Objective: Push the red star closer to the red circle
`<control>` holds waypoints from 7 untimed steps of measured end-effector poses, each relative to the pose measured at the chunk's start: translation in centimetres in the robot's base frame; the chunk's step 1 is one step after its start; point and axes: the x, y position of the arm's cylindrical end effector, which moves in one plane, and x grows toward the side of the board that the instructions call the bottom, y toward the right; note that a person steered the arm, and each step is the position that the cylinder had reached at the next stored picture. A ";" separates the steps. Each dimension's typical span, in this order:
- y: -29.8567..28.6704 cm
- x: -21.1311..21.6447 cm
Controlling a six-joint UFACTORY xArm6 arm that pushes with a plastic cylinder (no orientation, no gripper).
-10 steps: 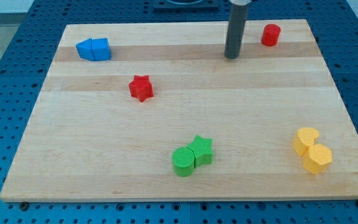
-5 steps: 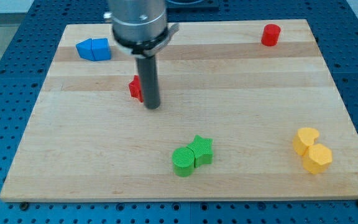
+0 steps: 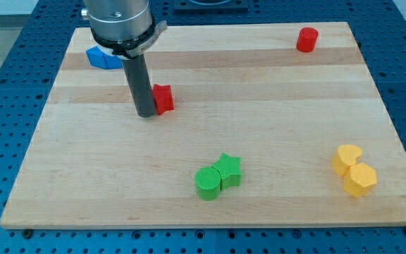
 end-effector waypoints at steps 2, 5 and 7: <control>5.0 -4.6; 12.5 -12.1; 14.5 -13.8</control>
